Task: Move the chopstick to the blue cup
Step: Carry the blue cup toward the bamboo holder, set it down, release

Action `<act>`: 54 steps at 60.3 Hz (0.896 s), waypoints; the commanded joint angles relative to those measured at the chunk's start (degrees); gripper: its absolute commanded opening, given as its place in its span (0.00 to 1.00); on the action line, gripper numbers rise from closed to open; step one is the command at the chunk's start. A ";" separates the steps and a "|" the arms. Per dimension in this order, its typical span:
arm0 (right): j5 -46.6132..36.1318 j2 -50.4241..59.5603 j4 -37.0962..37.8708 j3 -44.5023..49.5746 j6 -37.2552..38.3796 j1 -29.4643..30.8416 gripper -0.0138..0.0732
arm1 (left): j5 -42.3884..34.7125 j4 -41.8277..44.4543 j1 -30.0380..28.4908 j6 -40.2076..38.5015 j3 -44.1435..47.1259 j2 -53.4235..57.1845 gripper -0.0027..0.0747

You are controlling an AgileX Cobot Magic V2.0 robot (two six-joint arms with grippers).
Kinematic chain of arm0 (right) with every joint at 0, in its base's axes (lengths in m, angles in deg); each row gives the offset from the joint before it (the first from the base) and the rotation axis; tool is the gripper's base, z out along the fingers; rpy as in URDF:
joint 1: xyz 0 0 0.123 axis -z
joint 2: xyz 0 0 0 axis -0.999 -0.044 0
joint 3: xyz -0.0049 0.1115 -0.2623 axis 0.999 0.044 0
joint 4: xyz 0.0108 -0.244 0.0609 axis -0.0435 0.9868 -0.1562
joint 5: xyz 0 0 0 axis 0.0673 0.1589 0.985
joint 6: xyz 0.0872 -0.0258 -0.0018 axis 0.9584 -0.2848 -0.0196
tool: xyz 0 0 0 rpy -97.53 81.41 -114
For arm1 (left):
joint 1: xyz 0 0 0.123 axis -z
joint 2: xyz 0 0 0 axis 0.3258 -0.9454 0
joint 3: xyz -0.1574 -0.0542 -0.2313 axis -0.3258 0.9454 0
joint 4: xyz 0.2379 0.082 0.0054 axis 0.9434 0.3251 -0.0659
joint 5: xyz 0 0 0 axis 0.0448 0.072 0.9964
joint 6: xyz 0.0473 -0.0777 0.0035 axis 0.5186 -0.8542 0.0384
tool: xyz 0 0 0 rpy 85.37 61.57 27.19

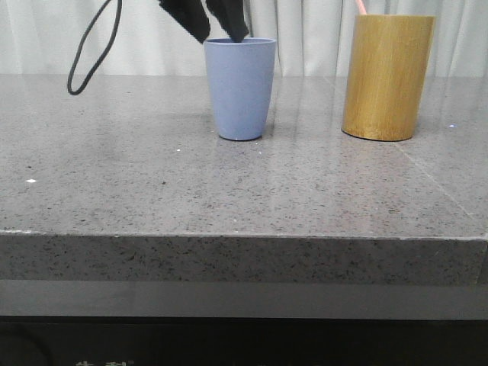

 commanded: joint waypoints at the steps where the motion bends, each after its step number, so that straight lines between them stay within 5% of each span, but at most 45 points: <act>1: -3.92 -0.64 0.36 -1.85 -0.37 0.31 0.78 | -0.39 -0.90 0.26 -0.41 -4.16 3.44 0.51; 35: -3.25 -2.69 0.22 -5.09 -1.87 -0.03 0.78 | 4.53 -1.02 0.34 -3.24 -9.10 12.88 0.51; 54: -4.96 -13.43 -0.84 -13.66 -9.35 -5.73 0.78 | -8.42 -1.02 0.34 -1.60 14.72 31.50 0.51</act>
